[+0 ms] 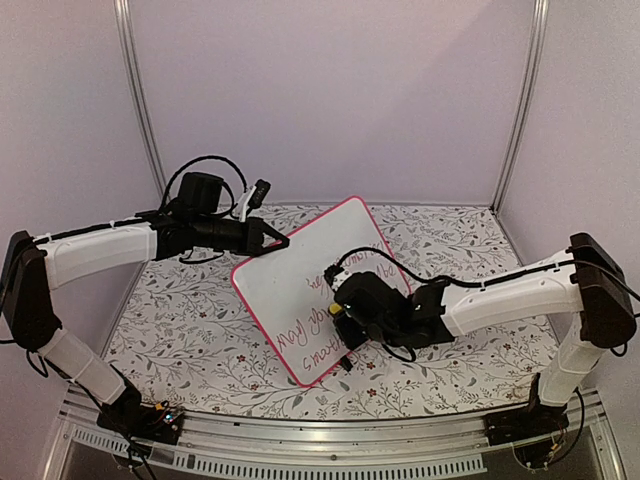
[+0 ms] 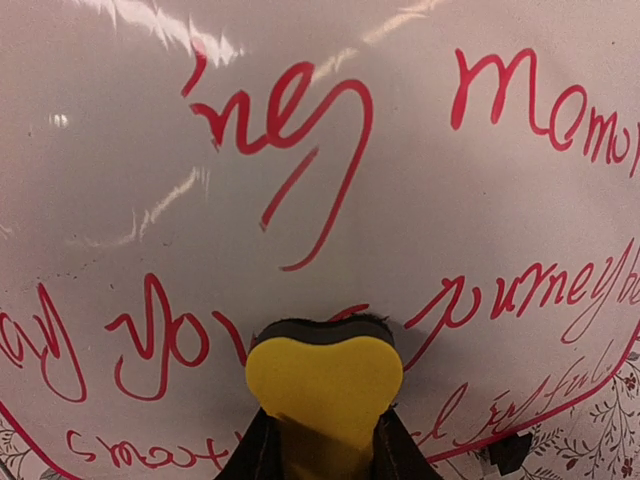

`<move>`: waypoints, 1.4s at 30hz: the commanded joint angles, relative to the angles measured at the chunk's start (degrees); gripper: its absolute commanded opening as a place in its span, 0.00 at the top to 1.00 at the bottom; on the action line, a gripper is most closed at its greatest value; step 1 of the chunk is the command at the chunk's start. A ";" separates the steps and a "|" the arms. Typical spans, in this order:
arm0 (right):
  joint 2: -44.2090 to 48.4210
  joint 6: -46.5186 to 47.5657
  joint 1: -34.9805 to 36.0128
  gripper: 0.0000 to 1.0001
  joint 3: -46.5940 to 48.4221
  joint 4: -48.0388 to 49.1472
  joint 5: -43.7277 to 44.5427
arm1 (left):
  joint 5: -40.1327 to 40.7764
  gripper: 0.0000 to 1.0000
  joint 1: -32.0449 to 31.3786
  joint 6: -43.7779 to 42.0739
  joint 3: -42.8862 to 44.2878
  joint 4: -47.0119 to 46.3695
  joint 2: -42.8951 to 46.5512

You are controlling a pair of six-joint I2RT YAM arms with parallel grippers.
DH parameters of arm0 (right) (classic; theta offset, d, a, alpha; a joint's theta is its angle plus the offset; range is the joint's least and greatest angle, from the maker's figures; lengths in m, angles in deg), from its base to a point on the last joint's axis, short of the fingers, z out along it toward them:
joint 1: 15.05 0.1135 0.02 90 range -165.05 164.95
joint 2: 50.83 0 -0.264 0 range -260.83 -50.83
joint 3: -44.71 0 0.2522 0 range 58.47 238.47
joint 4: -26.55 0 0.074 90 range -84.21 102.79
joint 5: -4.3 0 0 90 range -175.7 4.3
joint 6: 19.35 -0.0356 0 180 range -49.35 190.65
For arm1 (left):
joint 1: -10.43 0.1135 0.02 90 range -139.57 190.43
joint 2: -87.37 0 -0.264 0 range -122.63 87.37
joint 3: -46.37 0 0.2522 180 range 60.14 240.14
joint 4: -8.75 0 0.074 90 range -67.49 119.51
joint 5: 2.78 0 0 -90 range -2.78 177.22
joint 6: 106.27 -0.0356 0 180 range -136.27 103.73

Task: Erase the whiteboard
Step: Erase the whiteboard at the center of the board.

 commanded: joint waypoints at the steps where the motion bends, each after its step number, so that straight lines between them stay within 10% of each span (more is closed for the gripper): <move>1: -1.31 3.48 -1.01 0.75 4.00 3.31 -0.28 | 0.09 1.00 -2.60 -3.39 -0.90 -0.27 -1.74; 11: -4.64 9.69 -2.40 0.75 13.90 3.99 -0.14 | 0.81 1.00 -2.52 -3.82 -0.78 -0.09 -2.12; 28: -0.29 0.43 -2.62 0.75 -1.19 2.17 -1.89 | 0.62 1.00 -2.59 -3.62 -0.76 -0.09 -2.45; 42: -5.25 7.96 -3.34 0.75 12.64 2.37 -0.88 | 1.24 1.00 -2.62 -3.93 -0.76 0.31 -3.05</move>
